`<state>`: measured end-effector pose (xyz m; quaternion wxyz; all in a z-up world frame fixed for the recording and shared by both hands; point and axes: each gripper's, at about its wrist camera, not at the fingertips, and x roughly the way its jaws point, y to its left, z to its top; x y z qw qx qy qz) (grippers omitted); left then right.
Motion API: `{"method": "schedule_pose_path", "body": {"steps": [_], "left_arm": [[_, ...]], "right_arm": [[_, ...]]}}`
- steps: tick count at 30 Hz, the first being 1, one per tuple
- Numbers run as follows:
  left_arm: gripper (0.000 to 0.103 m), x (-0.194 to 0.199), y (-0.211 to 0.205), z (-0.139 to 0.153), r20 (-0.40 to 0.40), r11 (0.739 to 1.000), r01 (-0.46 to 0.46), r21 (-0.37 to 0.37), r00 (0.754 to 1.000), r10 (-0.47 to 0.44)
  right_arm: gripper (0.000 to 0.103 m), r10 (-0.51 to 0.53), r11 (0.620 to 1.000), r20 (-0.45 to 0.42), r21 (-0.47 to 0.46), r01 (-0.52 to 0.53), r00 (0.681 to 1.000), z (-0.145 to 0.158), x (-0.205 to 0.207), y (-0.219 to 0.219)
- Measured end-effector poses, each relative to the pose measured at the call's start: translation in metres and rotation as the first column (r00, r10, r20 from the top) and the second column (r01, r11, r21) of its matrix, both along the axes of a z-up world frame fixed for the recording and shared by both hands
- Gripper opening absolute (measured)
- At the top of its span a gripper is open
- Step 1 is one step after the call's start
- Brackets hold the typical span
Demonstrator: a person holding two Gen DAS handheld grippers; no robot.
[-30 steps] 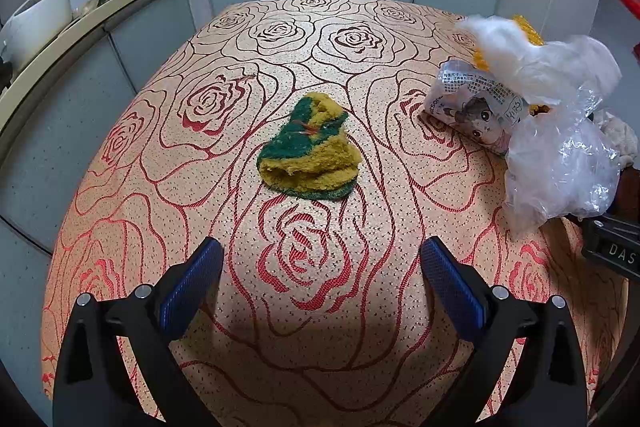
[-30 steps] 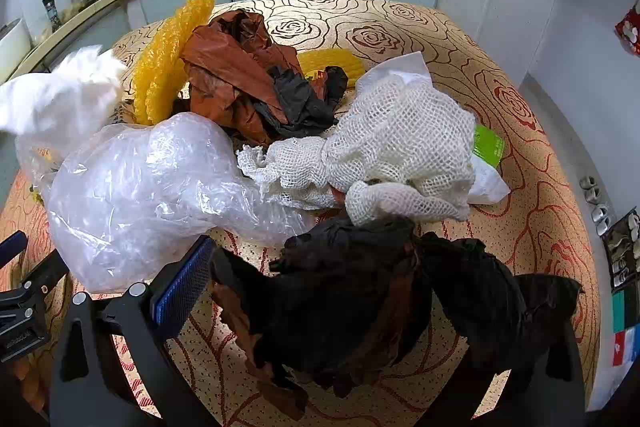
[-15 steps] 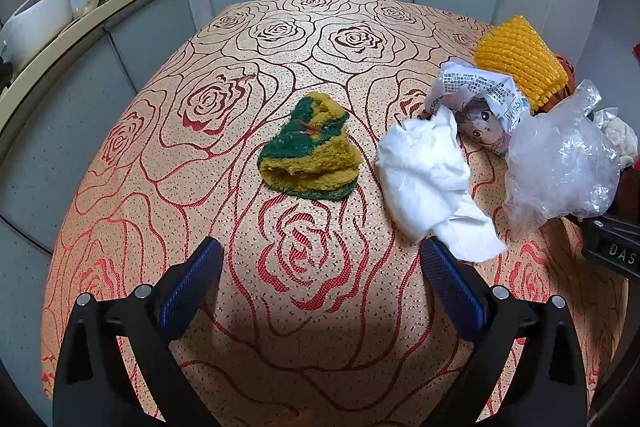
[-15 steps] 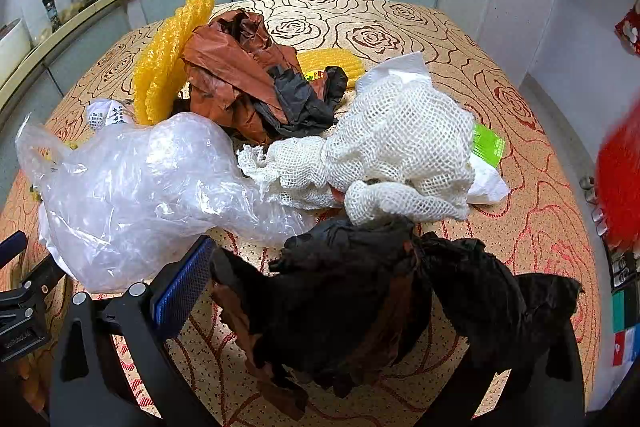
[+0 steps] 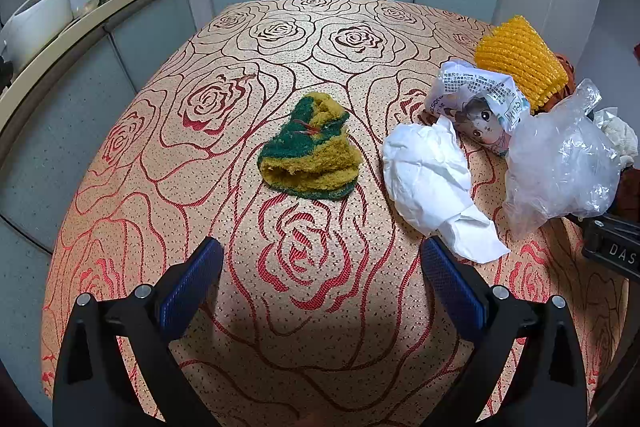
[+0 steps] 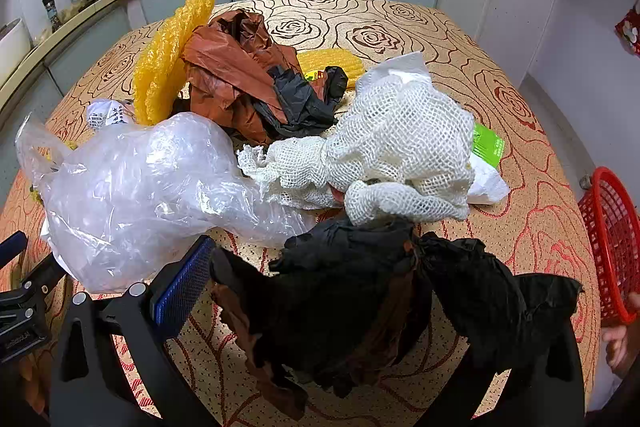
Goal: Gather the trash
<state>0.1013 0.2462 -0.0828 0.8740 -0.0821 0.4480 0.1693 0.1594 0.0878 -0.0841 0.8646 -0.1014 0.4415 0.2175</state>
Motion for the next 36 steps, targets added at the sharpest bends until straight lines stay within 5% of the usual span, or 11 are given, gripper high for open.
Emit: {"method": "schedule_pose_path", "body": {"steps": [21, 24, 29, 36], "left_arm": [[0.096, 0.000, -0.001, 0.001, 0.001, 1.000, 0.000, 0.000, 1.000, 0.000], [0.096, 0.000, 0.000, 0.001, 0.000, 1.000, -0.003, 0.001, 1.000, 0.003], [0.096, 0.012, -0.011, 0.002, -0.010, 1.000, 0.031, -0.003, 0.999, -0.031], [0.096, 0.022, -0.023, -0.001, -0.006, 0.998, 0.057, -0.004, 0.998, -0.057]], "right_arm": [[0.097, 0.001, 1.000, 0.000, 0.000, -0.001, 1.000, 0.000, 0.000, 0.001], [0.097, 0.072, 0.997, -0.002, 0.006, -0.072, 0.997, 0.001, -0.003, -0.006], [0.097, -0.057, 0.998, -0.003, 0.005, 0.057, 0.998, 0.001, 0.002, -0.035], [0.097, -0.039, 0.999, 0.003, -0.004, 0.039, 0.999, 0.000, 0.001, -0.036]]}}
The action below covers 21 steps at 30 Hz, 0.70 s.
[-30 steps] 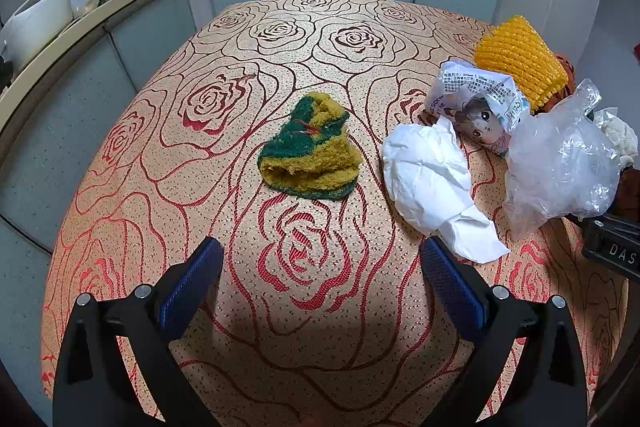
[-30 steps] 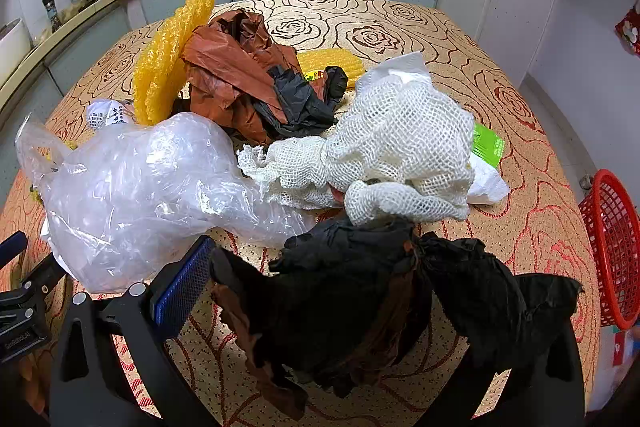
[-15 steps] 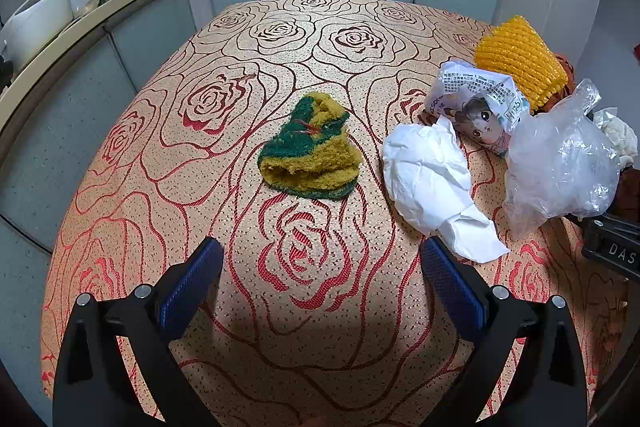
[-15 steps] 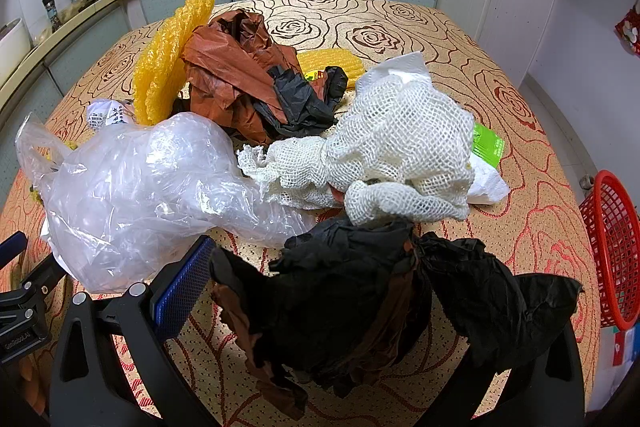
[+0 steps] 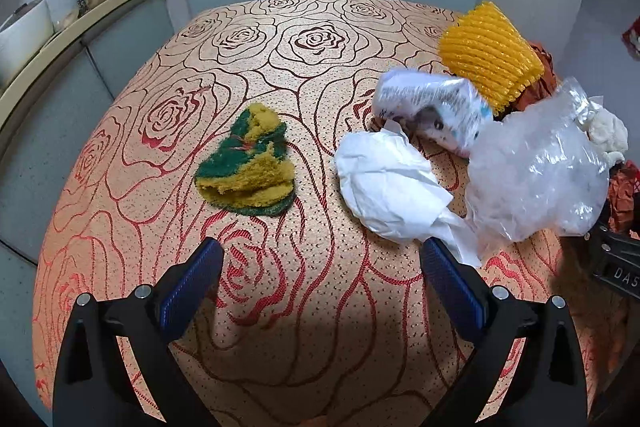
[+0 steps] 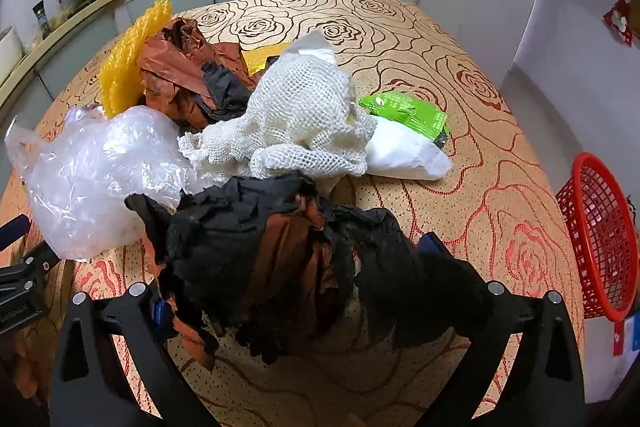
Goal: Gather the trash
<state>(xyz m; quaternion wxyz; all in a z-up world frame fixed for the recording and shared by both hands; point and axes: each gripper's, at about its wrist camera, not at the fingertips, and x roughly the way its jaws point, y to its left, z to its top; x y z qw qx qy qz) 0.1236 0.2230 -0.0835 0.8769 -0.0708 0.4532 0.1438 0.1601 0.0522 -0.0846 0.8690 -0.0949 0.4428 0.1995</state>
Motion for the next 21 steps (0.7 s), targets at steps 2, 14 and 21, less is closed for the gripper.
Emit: {"method": "schedule_pose_path", "body": {"steps": [2, 14, 21], "left_arm": [[0.096, 0.0003, 0.0000, -0.0004, 0.000, 1.000, 0.000, 0.000, 1.000, 0.000], [0.096, 0.0007, 0.0000, -0.0004, 0.000, 1.000, 0.000, 0.000, 1.000, 0.000], [0.096, 0.0008, -0.0001, -0.0005, 0.000, 1.000, 0.000, 0.000, 1.000, 0.000]], "right_arm": [[0.097, 0.000, 1.000, 0.000, 0.001, 0.000, 1.000, -0.0002, 0.0002, -0.0006], [0.097, 0.000, 1.000, 0.000, 0.001, 0.000, 1.000, -0.0013, 0.0002, -0.0018], [0.097, 0.000, 1.000, 0.000, 0.001, 0.000, 1.000, -0.0016, 0.0005, -0.0016]]}}
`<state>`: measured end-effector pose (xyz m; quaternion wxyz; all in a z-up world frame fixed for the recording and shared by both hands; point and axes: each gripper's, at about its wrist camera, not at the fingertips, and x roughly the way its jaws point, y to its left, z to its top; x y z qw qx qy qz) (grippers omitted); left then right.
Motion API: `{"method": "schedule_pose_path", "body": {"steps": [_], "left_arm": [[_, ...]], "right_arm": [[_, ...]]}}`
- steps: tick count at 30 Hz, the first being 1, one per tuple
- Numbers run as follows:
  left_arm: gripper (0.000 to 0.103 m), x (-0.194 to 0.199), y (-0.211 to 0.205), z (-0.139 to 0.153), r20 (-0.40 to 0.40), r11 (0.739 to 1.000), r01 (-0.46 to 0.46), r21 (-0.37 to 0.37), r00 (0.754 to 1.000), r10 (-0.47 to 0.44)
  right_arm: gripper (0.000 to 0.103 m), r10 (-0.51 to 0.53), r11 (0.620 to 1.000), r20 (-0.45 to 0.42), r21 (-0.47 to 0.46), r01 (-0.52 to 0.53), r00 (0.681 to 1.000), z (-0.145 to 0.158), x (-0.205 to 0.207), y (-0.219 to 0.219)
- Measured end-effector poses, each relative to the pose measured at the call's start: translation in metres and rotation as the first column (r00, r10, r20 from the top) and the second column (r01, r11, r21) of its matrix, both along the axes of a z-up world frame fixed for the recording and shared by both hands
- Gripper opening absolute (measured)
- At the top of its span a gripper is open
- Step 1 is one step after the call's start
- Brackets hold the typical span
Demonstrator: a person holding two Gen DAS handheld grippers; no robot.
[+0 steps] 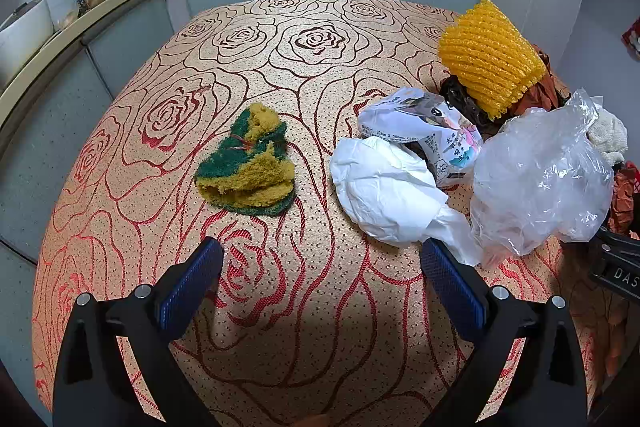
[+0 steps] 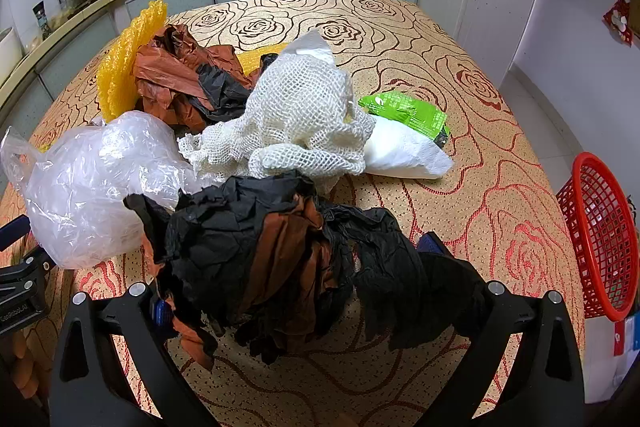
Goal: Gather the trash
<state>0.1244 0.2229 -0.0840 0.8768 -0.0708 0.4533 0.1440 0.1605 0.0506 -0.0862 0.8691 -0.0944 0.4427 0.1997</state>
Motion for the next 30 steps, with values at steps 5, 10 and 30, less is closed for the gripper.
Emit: {"method": "schedule_pose_path", "body": {"steps": [5, 10, 30], "left_arm": [[0.096, 0.0002, 0.0002, -0.0001, 0.000, 1.000, 0.000, 0.000, 1.000, 0.000], [0.096, 0.0000, -0.0004, -0.0008, 0.001, 1.000, 0.004, -0.001, 1.000, -0.004], [0.097, 0.0000, 0.0003, -0.0004, 0.000, 1.000, 0.003, 0.005, 1.000, -0.003]], "right_arm": [[0.097, 0.000, 1.000, 0.000, 0.000, 0.000, 1.000, -0.0003, 0.0002, 0.0000], [0.097, 0.000, 1.000, 0.000, 0.000, 0.000, 1.000, -0.0002, 0.0001, 0.0001], [0.097, 0.000, 1.000, 0.000, 0.000, 0.000, 1.000, -0.0003, 0.0001, -0.0002]]}}
